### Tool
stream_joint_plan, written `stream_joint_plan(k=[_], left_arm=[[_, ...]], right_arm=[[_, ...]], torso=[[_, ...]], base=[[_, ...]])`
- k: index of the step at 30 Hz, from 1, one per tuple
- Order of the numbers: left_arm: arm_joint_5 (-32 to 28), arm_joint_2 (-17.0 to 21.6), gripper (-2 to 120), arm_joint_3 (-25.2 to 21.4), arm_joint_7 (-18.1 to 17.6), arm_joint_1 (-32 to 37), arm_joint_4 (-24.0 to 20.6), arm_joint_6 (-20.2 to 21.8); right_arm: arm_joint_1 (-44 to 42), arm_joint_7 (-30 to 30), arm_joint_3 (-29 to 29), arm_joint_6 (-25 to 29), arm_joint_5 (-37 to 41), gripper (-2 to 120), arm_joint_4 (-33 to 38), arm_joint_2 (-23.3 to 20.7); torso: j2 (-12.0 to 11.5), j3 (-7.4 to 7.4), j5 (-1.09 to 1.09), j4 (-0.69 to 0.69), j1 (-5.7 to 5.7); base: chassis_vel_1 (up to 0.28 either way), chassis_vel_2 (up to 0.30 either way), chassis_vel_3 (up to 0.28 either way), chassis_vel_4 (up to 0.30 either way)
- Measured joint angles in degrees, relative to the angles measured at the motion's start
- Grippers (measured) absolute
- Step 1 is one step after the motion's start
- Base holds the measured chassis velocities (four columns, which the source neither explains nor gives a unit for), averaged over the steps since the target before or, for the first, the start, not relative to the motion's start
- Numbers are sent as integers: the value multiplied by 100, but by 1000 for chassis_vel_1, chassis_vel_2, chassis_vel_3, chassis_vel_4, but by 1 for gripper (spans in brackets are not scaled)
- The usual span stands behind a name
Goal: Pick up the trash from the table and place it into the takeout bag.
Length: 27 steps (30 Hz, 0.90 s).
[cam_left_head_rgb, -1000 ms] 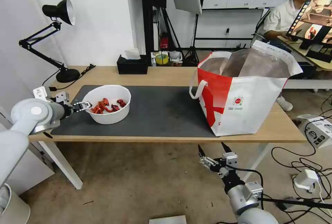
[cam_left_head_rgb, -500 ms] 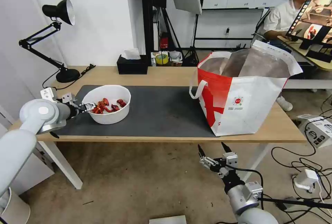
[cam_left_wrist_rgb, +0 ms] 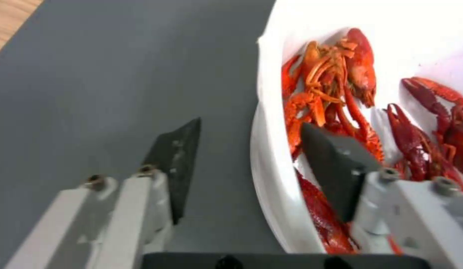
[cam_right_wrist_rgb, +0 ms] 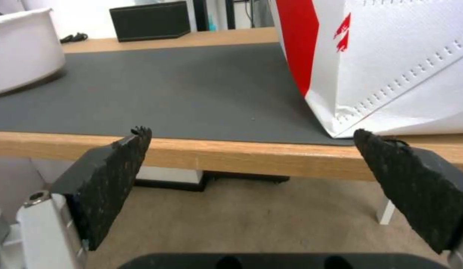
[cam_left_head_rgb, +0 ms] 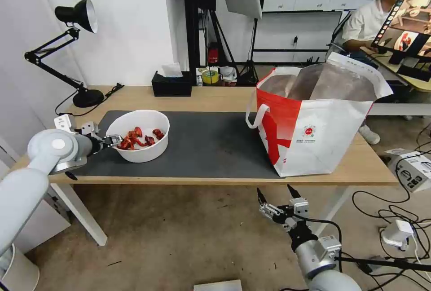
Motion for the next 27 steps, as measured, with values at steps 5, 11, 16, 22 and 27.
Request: stream_joint_plan(k=[5, 11, 16, 22, 27], left_arm=[[2, 1, 32, 29, -1, -8, -20, 0], [3, -7, 14, 33, -7, -7, -52, 0], [4, -11, 0, -18, -34, 32, -127, 0], [5, -1, 0, -65, -41, 63, -223, 2], [6, 12, 0, -52, -47, -16, -304, 3]], right_arm=[[0, 0, 0, 0, 0, 100, 0, 0], [0, 0, 0, 0, 0, 100, 0, 0], [0, 0, 0, 0, 0, 100, 0, 0], [0, 0, 0, 0, 0, 100, 0, 0], [0, 0, 0, 1, 0, 100, 0, 0]], torso=[[0, 0, 0, 0, 0], [0, 0, 0, 0, 0], [0, 0, 0, -1, 0], [0, 0, 0, 0, 0], [0, 0, 0, 0, 0]], base=[[0, 0, 0, 0], [0, 0, 0, 0], [0, 0, 0, 0], [0, 0, 0, 0], [0, 0, 0, 0]])
